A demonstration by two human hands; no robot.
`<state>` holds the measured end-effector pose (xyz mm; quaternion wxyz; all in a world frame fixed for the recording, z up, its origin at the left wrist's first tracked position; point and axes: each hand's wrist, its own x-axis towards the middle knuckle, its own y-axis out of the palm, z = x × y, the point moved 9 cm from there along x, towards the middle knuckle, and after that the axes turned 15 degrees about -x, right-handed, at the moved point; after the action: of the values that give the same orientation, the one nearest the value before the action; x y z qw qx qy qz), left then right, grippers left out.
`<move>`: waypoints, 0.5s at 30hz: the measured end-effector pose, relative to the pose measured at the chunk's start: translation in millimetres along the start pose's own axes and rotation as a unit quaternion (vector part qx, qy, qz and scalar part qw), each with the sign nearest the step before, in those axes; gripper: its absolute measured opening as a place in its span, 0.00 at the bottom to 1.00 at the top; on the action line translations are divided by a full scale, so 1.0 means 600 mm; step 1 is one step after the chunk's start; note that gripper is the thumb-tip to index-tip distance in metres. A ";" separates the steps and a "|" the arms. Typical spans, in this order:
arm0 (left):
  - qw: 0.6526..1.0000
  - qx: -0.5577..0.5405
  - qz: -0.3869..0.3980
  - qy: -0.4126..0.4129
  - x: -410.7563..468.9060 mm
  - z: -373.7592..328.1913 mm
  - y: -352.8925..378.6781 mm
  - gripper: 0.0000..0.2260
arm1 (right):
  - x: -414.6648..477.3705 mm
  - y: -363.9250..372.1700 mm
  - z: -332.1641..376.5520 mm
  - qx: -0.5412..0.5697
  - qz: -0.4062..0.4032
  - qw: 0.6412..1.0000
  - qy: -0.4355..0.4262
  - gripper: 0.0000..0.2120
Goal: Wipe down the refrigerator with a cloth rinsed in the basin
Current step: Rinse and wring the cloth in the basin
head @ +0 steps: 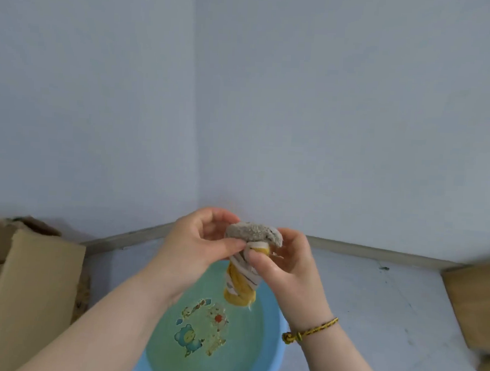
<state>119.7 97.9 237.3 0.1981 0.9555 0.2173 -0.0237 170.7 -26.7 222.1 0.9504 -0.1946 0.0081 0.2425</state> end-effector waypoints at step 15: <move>0.943 0.088 0.322 -0.017 -0.195 -0.286 0.520 0.06 | -0.296 -0.472 0.316 -0.028 -0.136 0.990 -0.035 0.10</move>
<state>139.2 -140.8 525.5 0.1138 0.9876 -0.1082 0.0064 130.6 -265.4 520.3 0.9685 -0.2119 -0.0584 0.1173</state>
